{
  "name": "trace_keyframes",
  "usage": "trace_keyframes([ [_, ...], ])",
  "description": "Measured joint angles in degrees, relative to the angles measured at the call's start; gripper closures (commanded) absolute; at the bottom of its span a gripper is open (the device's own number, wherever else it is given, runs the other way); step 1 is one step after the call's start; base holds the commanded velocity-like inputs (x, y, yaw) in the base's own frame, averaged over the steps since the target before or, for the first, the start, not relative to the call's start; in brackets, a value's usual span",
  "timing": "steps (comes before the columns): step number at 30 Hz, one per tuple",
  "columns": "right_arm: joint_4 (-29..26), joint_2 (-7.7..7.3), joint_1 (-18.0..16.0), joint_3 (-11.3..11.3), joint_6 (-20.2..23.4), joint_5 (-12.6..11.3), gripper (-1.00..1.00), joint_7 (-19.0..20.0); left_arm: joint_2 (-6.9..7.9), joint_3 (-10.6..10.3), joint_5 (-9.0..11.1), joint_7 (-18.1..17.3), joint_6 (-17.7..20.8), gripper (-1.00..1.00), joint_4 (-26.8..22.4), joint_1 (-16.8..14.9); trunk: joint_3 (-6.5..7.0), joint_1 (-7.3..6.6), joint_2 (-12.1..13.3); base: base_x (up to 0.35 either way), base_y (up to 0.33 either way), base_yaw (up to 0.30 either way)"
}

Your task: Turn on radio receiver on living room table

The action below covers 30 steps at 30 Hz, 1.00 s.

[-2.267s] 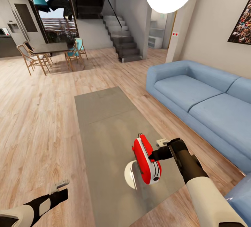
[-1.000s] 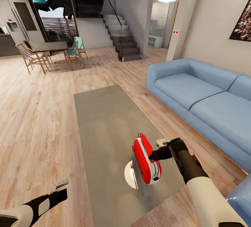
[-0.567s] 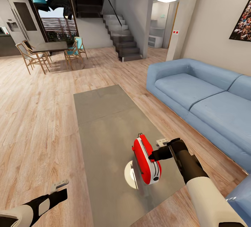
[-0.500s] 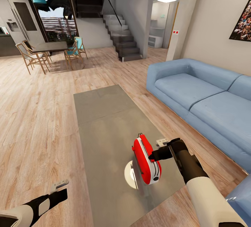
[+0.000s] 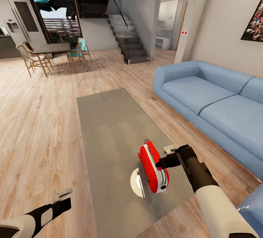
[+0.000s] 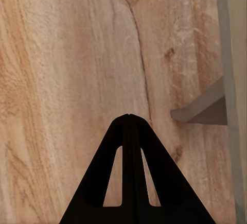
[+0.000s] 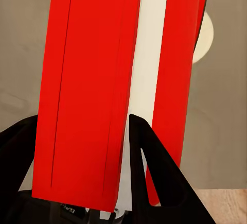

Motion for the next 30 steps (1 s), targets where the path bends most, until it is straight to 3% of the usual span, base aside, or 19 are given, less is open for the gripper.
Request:
trace_keyframes([
  [4, 0.00, -0.01, 0.00, 0.00, 0.03, -0.07, 1.00, 0.00, -0.02, 0.00, -0.02, 0.00, 0.00, 1.00, 0.00, 0.00, -0.72, 0.88, -1.60, 0.000, 0.000, 0.000],
  [30, 0.00, -0.02, 0.00, -0.13, 0.02, -0.11, 1.00, -0.56, -0.10, -0.08, -0.04, 0.00, 0.00, 1.00, 0.00, 0.01, -1.08, 1.32, -2.41, 0.000, 0.000, 0.000],
])
